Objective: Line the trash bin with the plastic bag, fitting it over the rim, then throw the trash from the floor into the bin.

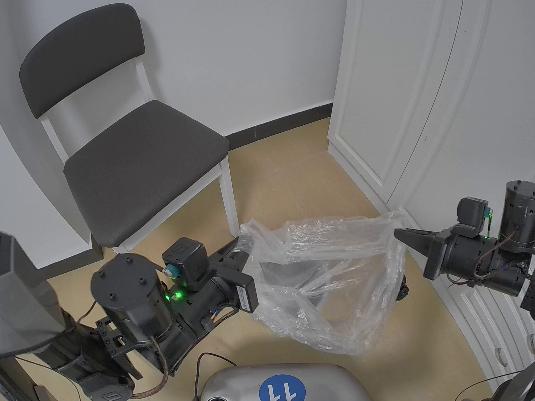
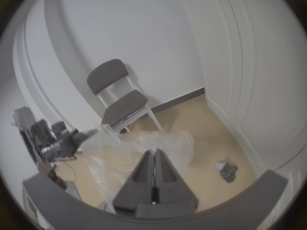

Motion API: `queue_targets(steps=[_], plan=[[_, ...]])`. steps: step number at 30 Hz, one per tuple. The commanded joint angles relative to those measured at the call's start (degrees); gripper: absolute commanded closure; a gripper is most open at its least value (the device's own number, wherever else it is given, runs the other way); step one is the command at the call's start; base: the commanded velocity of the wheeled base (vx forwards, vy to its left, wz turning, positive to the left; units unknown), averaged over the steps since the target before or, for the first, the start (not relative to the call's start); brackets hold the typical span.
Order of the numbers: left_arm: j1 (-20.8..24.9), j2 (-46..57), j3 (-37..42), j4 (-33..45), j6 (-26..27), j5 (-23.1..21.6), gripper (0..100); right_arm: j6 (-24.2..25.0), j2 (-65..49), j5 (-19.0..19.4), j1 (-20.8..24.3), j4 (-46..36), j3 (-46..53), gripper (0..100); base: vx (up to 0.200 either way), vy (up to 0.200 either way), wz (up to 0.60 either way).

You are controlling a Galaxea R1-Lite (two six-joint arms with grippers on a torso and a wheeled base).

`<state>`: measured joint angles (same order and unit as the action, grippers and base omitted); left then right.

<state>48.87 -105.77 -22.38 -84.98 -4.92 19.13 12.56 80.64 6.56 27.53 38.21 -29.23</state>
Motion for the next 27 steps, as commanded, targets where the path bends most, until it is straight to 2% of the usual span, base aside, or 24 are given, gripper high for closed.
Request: queue_targets(steps=[1, 4, 12, 17, 20, 27], plan=[[-3.6, -7.1, -1.9, -1.1, 0.0, -0.2, 100, 4.6, 8.7, -0.1, 2.0, 5.7, -0.1, 100, 0.0, 0.0, 0.0], [-4.8, -8.2, -2.9, -1.1, -0.2, -0.2, 100, 7.9, 12.7, -0.5, 2.7, 10.7, -0.1, 100, 0.0, 0.0, 0.0], [-6.8, -11.7, -5.4, -1.6, -0.8, -0.4, 100, 11.3, 21.8, -2.2, 3.9, 20.2, -0.3, 100, 0.0, 0.0, 0.0], [-8.4, -14.3, -7.9, -1.7, -2.0, -0.3, 100, 15.6, 27.2, -2.2, 3.5, 26.0, -0.2, 100, 0.0, 0.0, 0.0], [-10.5, -16.9, -10.8, -1.6, -3.4, -0.3, 100, 17.2, 32.5, -2.2, 0.9, 31.4, 0.1, 100, 0.0, 0.0, 0.0], [-11.8, -20.4, -14.7, -1.7, -5.8, -0.3, 100, 17.2, 38.5, -1.5, -2.6, 36.2, -0.4, 100, 0.0, 0.0, 0.0]])
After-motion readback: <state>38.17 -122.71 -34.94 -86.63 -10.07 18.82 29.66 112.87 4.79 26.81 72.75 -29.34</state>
